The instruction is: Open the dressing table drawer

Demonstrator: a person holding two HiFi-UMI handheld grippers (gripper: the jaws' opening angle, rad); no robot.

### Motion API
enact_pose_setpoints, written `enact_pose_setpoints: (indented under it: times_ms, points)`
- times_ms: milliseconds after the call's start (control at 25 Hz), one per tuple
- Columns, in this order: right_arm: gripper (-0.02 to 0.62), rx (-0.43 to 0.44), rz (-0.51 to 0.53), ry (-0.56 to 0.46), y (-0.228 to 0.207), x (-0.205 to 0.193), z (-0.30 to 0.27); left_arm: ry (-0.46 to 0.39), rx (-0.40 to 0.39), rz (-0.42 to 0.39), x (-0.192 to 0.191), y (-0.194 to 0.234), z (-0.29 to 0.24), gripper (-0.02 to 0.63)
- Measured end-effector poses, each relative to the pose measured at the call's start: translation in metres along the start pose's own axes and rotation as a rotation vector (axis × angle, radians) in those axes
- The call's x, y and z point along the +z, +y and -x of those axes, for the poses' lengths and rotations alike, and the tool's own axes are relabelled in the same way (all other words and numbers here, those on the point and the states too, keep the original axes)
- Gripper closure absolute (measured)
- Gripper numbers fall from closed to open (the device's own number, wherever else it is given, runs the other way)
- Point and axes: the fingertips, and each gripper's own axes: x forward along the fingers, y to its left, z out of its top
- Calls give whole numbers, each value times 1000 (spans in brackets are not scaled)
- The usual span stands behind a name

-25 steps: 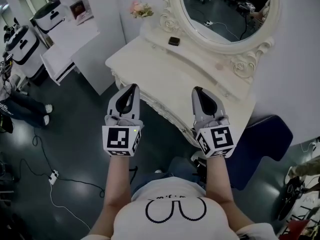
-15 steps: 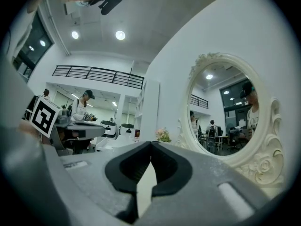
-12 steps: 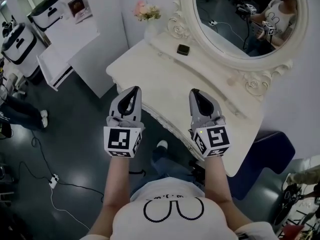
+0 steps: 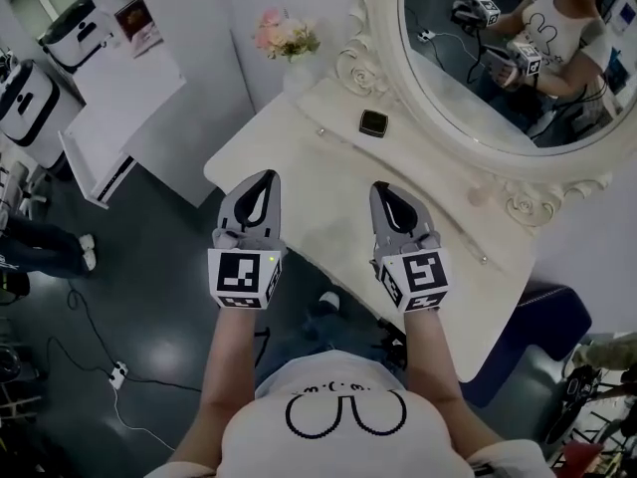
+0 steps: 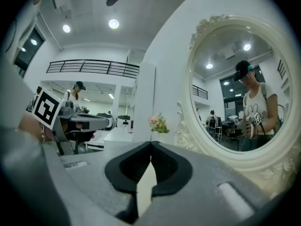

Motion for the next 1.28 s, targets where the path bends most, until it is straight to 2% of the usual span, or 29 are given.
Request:
enact_pose_setpoints:
  times_ms: [240,480,800,1040,1160,1280]
  points:
    - [594,-27,-23,35,-11,-14,-21,32,-28,5,-16,10,-28,607]
    - [577,-100,-41,45,-26,-27,-33,52,-84,15,-34,19,-60,607]
    - [570,-244,-86,76,-35,-40,-72,58,-256,-14,-49,38,-113,607]
    - [522,-395,-127,121,-34,-48,-118,57,-410,-49,-62,68,-147,607]
    - [466,-468,-155,146,-32,-56,-136,67,-476,-25,-72,83,-163,607]
    - [462,-513,-173,177,-24,-66,-155,82,-526,7,-82,96,-178,607]
